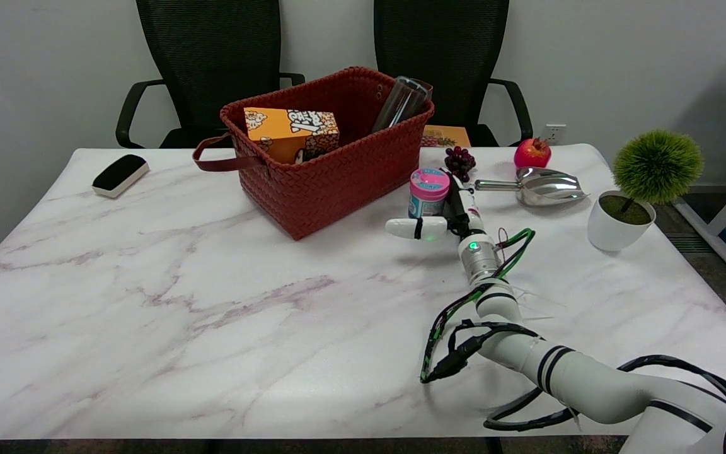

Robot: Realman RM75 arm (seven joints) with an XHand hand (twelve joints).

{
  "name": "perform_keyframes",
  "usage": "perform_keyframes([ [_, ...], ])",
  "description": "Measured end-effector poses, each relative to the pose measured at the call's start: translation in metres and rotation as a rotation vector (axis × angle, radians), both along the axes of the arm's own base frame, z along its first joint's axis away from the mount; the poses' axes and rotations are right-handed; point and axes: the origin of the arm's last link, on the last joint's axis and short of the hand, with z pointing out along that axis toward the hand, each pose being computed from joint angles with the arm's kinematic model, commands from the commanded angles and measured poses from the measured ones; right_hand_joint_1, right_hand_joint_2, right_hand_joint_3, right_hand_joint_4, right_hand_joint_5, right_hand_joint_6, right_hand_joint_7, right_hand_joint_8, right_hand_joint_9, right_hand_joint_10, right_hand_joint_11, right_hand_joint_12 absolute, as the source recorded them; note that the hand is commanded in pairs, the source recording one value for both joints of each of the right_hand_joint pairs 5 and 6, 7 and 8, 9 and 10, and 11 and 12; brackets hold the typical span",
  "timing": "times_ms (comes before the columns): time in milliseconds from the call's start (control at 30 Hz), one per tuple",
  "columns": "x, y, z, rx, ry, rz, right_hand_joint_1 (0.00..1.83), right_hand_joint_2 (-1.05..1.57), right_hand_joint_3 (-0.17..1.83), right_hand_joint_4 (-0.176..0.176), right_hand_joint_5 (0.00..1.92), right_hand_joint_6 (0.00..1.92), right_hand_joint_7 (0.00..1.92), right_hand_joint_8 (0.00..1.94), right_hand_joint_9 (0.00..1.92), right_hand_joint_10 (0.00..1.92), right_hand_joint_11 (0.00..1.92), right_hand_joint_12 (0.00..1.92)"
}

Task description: Pick up the pink gum jar.

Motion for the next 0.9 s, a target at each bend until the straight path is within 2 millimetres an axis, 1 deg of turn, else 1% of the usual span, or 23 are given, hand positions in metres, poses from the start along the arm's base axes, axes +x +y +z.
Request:
perform_keyframes([
  [133,0.0000,-0.0008,-0.0003,-0.001,-0.002,0.002,1.16,-0.15,0.25,0.000,0.27,0.27,0.53,0.53,0.04,0.04,0.45,0.45],
  [233,0.0002,-0.0015,-0.0005,-0.001,-0.003,0.002,1.18,-0.12,0.18,0.000,0.39,0.39,0.76,0.76,0.11,0.11,0.59,0.59],
  [267,0.0003,-0.0017,-0.0006,-0.001,-0.003,0.002,1.18,-0.10,0.17,0.000,0.44,0.44,0.89,0.89,0.15,0.15,0.74,0.74],
  [333,0.0004,-0.0020,-0.0006,-0.001,-0.003,0.003,1.18,-0.08,0.16,0.000,0.51,0.51,1.08,1.08,0.23,0.23,1.00,1.00],
  [400,0.0007,-0.0024,-0.0004,-0.002,-0.003,0.004,1.17,-0.07,0.19,0.000,0.58,0.58,1.22,1.22,0.38,0.38,1.34,1.34],
  [433,0.0007,-0.0025,-0.0004,-0.002,-0.003,0.004,1.16,-0.06,0.21,0.000,0.61,0.61,1.27,1.27,0.44,0.44,1.46,1.46],
  [467,0.0008,-0.0026,-0.0005,-0.002,-0.003,0.005,1.16,-0.05,0.22,0.000,0.64,0.64,1.32,1.32,0.52,0.52,1.55,1.55],
  [567,0.0007,-0.0029,-0.0006,-0.002,-0.004,0.005,1.15,-0.03,0.26,0.000,0.69,0.69,1.43,1.43,0.86,0.86,1.68,1.68],
  [633,0.0007,-0.0031,-0.0007,-0.002,-0.005,0.005,1.15,-0.01,0.26,0.000,0.73,0.73,1.47,1.47,0.97,0.97,1.74,1.74],
  [733,0.0005,-0.0032,-0.0007,-0.003,-0.007,0.004,1.15,0.08,0.25,0.000,0.87,0.87,1.60,1.60,1.17,1.17,1.89,1.89],
  [833,0.0003,-0.0032,-0.0008,-0.003,-0.008,0.004,1.11,0.21,0.28,0.000,1.01,1.01,1.72,1.72,1.35,1.35,1.92,1.92],
  [900,0.0002,-0.0032,-0.0009,-0.004,-0.009,0.004,1.09,0.32,0.26,0.000,1.13,1.13,1.83,1.83,1.48,1.48,1.92,1.92],
])
